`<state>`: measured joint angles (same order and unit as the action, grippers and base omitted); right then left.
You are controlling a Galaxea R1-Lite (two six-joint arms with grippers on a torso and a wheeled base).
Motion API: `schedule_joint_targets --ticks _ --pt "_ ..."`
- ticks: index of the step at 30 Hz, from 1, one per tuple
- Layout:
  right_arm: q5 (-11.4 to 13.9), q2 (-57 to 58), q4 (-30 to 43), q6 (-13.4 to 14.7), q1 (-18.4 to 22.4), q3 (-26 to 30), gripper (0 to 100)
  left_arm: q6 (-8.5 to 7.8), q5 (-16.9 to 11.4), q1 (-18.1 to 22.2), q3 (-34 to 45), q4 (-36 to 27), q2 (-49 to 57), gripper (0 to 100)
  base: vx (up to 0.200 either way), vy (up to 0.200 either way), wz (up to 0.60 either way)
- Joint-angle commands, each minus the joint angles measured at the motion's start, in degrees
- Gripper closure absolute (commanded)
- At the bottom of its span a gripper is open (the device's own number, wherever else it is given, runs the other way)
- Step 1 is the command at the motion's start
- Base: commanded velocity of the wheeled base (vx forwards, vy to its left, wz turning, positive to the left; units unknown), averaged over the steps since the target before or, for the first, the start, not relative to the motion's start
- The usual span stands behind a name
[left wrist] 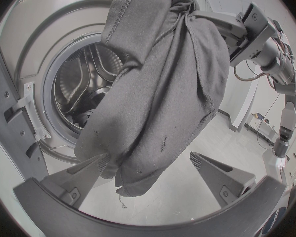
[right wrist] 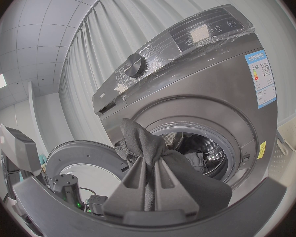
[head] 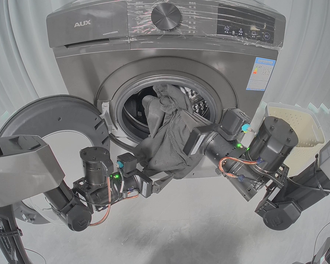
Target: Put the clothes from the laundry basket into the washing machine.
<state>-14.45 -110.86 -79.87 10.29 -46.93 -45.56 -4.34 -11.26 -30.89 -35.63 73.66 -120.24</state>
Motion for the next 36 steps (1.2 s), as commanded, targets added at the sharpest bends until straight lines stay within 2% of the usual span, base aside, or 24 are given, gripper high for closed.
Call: schedule_joint_targets --ticks 1,11,12,19,27,33,36 --pt "-0.1 -0.1 -0.1 0.0 0.0 -0.1 100 -0.05 0.0 0.0 -1.1 0.6 -2.0 0 0.000 0.000 0.00" --pt "-0.2 0.0 -0.3 0.2 0.0 0.1 100 0.47 1.0 1.2 -3.7 2.1 -4.3 0 0.000 0.000 0.00" --pt "-0.2 0.0 -0.3 0.2 0.0 0.1 100 0.47 1.1 1.4 -4.0 2.1 -4.4 100 0.000 0.000 0.00" --pt "-0.2 -0.1 -0.4 0.2 0.2 0.2 100 0.47 1.1 1.6 -4.2 3.2 -4.0 100 0.000 0.000 0.00" --pt "-0.2 -0.9 -0.5 0.6 0.7 0.2 100 0.38 0.8 1.4 -1.0 8.4 -3.8 100 0.000 0.000 0.00" --pt "-0.1 -3.0 -1.8 1.0 1.2 0.5 100 0.38 0.4 1.0 4.8 14.9 -2.5 100 0.000 0.000 0.00" --pt "0.0 -3.7 -2.2 1.0 2.2 0.5 100 0.47 0.4 1.0 6.8 15.0 -0.9 100 0.000 0.000 0.00"
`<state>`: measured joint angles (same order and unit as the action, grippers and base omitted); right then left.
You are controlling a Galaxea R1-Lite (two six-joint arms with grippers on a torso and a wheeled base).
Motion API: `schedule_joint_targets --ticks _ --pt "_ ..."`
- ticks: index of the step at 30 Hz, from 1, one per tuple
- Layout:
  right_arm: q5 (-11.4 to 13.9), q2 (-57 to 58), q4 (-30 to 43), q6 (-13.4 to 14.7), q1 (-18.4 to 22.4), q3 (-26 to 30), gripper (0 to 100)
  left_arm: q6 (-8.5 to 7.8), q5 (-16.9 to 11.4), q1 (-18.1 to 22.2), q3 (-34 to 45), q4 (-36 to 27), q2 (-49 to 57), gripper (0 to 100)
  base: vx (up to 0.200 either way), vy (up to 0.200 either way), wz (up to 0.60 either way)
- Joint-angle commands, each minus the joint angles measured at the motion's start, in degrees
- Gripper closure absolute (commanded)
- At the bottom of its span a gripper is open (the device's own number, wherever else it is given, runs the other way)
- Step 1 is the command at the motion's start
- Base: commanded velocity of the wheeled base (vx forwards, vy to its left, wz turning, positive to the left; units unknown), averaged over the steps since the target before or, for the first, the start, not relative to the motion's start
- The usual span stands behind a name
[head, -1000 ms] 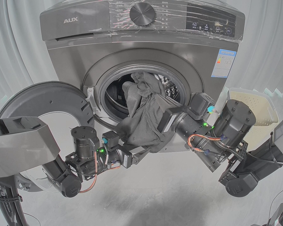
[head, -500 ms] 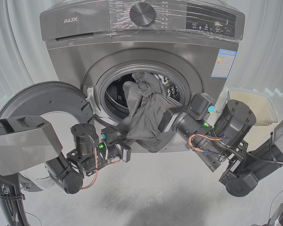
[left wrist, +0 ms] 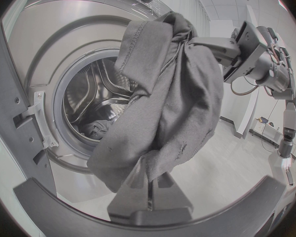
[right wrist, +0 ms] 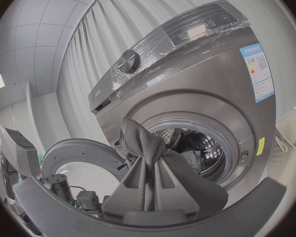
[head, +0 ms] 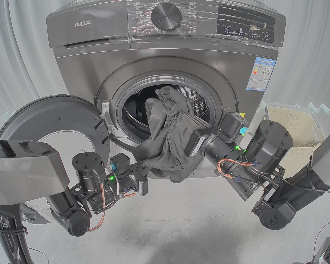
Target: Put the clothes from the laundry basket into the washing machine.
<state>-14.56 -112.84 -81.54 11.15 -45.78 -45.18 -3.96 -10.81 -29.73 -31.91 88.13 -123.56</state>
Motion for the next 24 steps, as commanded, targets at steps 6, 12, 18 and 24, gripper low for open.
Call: schedule_joint_targets --ticks 6,12,18,24 --pt "0.4 -1.9 -0.6 0.1 1.7 0.1 0 0.27 -0.3 -0.2 3.7 0.6 4.6 100 0.000 0.000 0.00" --pt "0.4 -1.9 0.2 0.0 2.9 3.2 0 1.41 -0.8 -1.6 2.8 0.6 6.8 100 0.000 0.000 0.00" --pt "0.6 -1.9 -0.1 -0.4 2.4 7.2 0 2.47 -0.8 -1.8 -0.5 0.4 7.1 100 0.000 0.000 0.00" --pt "1.7 -2.2 -0.3 -1.0 2.5 10.5 0 2.47 -0.8 -1.8 -1.1 0.5 7.2 100 0.000 0.000 0.00"
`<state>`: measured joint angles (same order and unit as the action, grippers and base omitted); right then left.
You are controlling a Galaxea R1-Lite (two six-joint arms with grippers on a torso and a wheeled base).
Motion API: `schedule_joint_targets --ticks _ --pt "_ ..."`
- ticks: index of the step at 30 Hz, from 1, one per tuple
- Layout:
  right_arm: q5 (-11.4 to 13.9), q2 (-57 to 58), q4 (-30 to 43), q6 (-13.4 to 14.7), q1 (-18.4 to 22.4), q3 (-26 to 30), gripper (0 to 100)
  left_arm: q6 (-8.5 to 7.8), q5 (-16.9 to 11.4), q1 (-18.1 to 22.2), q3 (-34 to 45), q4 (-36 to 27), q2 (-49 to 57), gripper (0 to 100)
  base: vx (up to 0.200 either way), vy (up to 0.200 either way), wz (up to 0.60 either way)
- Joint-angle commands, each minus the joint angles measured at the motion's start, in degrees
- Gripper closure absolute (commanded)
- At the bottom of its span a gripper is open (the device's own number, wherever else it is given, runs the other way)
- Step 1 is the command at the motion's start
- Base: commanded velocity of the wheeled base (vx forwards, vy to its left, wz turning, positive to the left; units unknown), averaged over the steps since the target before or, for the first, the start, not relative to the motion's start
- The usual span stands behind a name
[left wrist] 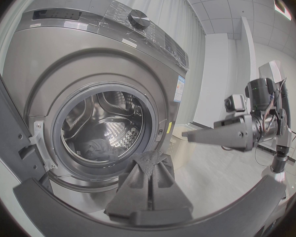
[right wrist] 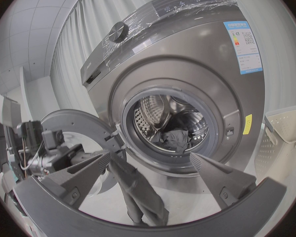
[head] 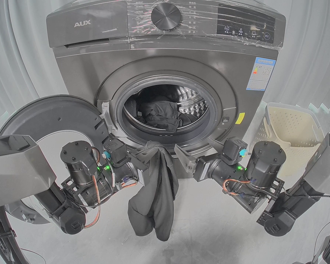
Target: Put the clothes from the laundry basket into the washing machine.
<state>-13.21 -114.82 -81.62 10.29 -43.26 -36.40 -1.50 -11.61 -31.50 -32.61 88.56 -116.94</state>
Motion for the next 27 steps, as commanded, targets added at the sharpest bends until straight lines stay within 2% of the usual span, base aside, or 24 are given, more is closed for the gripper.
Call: schedule_joint_targets --ticks 1,9,20,27 --pt "0.9 -0.7 -0.4 -0.2 0.0 2.5 0 0.01 0.0 -0.1 -0.4 0.0 0.6 100 0.000 0.000 0.00" --pt "1.1 -2.7 -0.6 -1.0 -0.3 3.1 0 0.09 -0.1 -0.1 -0.4 -0.1 2.0 100 0.000 0.000 0.00" --pt "2.8 -4.6 -0.7 -2.1 -0.2 2.7 0 0.09 -0.1 0.0 -0.4 -0.1 2.4 100 0.000 0.000 0.00" --pt "3.2 -7.1 -0.7 -2.2 0.4 0.7 0 0.09 -0.2 0.0 -0.6 0.0 2.6 100 0.000 0.000 0.00"
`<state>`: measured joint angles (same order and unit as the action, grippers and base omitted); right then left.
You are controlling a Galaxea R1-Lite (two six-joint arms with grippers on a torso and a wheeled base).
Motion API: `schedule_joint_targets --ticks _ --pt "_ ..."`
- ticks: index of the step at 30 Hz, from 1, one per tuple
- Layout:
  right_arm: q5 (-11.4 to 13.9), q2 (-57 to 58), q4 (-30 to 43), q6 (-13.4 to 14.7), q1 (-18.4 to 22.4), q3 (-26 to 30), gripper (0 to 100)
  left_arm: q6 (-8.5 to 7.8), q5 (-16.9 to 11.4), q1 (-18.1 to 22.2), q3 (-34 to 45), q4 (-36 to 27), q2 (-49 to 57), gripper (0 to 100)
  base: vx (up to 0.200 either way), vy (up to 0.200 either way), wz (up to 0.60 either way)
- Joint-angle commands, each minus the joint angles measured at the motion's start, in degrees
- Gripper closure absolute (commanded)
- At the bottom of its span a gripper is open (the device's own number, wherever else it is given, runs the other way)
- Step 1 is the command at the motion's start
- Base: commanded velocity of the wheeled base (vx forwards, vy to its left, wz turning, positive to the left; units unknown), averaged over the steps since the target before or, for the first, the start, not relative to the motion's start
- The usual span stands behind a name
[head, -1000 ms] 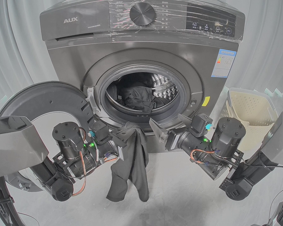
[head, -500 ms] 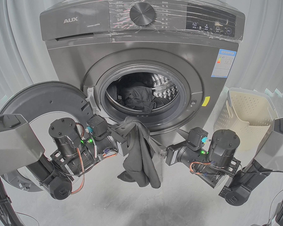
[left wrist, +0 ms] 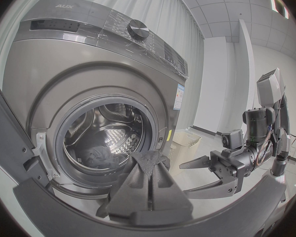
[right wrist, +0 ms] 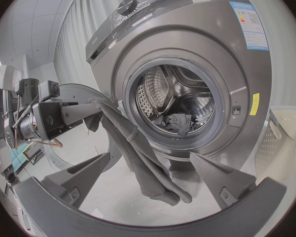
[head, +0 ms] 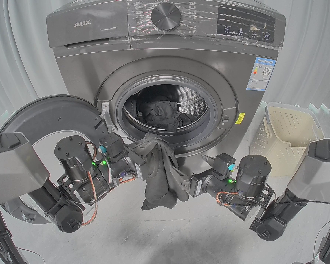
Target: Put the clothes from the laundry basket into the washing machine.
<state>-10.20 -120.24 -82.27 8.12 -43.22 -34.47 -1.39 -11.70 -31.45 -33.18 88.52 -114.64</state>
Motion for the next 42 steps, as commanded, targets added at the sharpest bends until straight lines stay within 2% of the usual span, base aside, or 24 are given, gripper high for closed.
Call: schedule_joint_targets --ticks 1,6,14,19,33,42 --pt "0.3 -1.9 -0.1 0.0 0.3 -1.6 0 -0.02 -0.1 0.0 0.0 0.1 0.3 100 0.000 0.000 0.00" --pt "0.4 -3.1 -0.1 -0.5 0.3 -3.6 0 -0.02 -0.3 0.1 0.0 0.1 0.4 100 0.000 0.000 0.00" --pt "0.4 -4.7 -0.2 -0.6 -0.5 -3.0 0 -0.02 -0.3 0.3 -0.1 0.1 0.4 100 0.000 0.000 0.00" --pt "0.3 -5.4 -0.1 -0.7 0.9 -6.7 0 -0.02 -0.3 0.3 0.0 0.1 0.6 100 0.000 0.000 0.00" --pt "0.4 -8.1 0.0 -1.5 5.4 -11.7 0 -0.02 -0.3 0.3 0.3 0.1 1.3 100 0.000 0.000 0.00" --pt "0.5 -9.9 -0.1 -1.6 4.4 -12.4 0 -0.02 -0.3 0.2 0.3 0.1 1.2 100 0.000 0.000 0.00"
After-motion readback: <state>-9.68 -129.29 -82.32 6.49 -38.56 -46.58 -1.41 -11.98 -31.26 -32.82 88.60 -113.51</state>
